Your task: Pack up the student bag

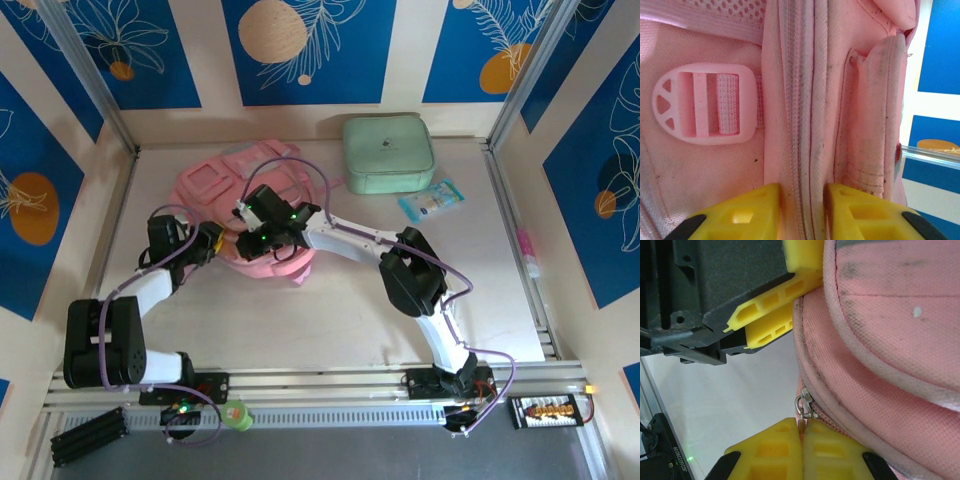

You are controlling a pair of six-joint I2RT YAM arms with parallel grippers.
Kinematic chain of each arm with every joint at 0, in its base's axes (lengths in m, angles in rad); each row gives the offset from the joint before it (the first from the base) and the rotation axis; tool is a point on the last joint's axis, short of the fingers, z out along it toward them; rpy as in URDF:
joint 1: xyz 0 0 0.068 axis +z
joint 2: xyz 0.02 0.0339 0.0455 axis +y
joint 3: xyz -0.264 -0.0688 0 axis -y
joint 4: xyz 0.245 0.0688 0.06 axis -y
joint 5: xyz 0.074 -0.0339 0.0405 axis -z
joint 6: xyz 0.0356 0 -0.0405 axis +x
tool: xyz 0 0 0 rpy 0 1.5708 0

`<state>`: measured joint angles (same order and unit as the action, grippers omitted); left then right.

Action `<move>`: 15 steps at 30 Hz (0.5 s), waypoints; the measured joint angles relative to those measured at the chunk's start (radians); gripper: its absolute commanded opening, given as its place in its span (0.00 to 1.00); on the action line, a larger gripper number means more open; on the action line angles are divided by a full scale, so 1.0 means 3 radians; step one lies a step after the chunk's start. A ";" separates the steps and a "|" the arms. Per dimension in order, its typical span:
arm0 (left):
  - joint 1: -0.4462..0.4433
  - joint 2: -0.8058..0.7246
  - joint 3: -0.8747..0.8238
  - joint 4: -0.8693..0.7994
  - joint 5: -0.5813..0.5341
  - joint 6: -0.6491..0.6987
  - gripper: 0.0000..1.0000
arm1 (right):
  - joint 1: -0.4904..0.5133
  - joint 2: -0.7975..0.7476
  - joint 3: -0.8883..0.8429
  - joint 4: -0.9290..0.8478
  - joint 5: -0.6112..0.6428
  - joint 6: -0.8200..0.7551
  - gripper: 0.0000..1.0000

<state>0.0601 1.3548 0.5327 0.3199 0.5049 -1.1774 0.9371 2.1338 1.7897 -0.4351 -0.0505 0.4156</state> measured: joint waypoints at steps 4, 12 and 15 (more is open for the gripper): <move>-0.0013 0.0008 0.0000 0.0025 -0.0014 -0.0029 0.11 | 0.0056 -0.0013 -0.0055 0.0005 0.0212 -0.0031 0.00; -0.0032 0.0008 0.0000 0.0003 -0.0111 0.0025 0.01 | 0.0048 -0.0376 -0.0589 0.0003 0.0790 0.0041 0.00; -0.0034 0.0006 0.0000 0.0003 -0.0114 0.0028 0.00 | -0.0076 -0.0585 -0.0791 0.0005 0.0898 0.0109 0.00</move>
<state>0.0498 1.3567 0.5327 0.3206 0.4706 -1.1690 0.9142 1.9583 1.5524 -0.4335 0.2188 0.4484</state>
